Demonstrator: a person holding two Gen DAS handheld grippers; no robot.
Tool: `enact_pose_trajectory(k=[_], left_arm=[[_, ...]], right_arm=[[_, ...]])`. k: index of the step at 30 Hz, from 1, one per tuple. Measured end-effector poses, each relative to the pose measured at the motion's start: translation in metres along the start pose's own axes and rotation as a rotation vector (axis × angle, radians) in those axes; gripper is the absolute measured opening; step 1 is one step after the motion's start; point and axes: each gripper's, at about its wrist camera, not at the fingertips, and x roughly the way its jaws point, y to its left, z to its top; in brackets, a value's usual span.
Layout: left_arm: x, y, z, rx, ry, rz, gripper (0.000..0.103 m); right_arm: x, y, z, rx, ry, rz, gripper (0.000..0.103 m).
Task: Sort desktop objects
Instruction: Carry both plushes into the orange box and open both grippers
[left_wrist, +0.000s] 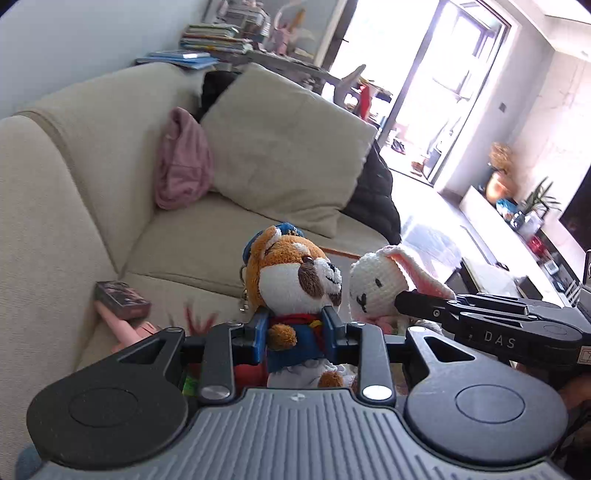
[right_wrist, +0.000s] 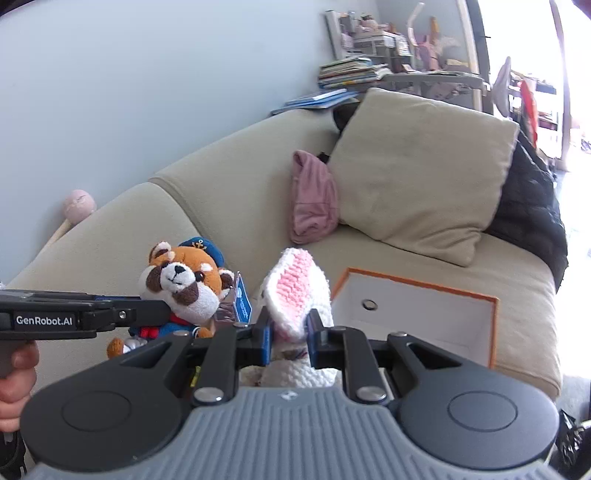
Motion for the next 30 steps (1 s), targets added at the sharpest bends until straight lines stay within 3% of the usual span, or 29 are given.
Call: enact_pose_trajectory(k=[7, 12, 20, 30], left_arm=[[0.047, -0.035, -0.046, 0.045, 0.147, -0.11, 0.034], [0.08, -0.042, -0.064, 0.048, 0.237, -0.099, 0.034], [0.112, -0.044, -0.078, 0.068, 0.354, -0.068, 0.034], [0.136, -0.052, -0.088, 0.123, 0.469, -0.042, 0.034]], right_arm=[[-0.006, -0.045, -0.046, 0.134, 0.088, -0.09, 0.019], [0.006, -0.065, -0.069, 0.179, 0.144, -0.123, 0.019], [0.037, -0.079, -0.078, 0.215, 0.238, -0.135, 0.019], [0.058, -0.075, -0.085, 0.127, 0.3, -0.186, 0.019]])
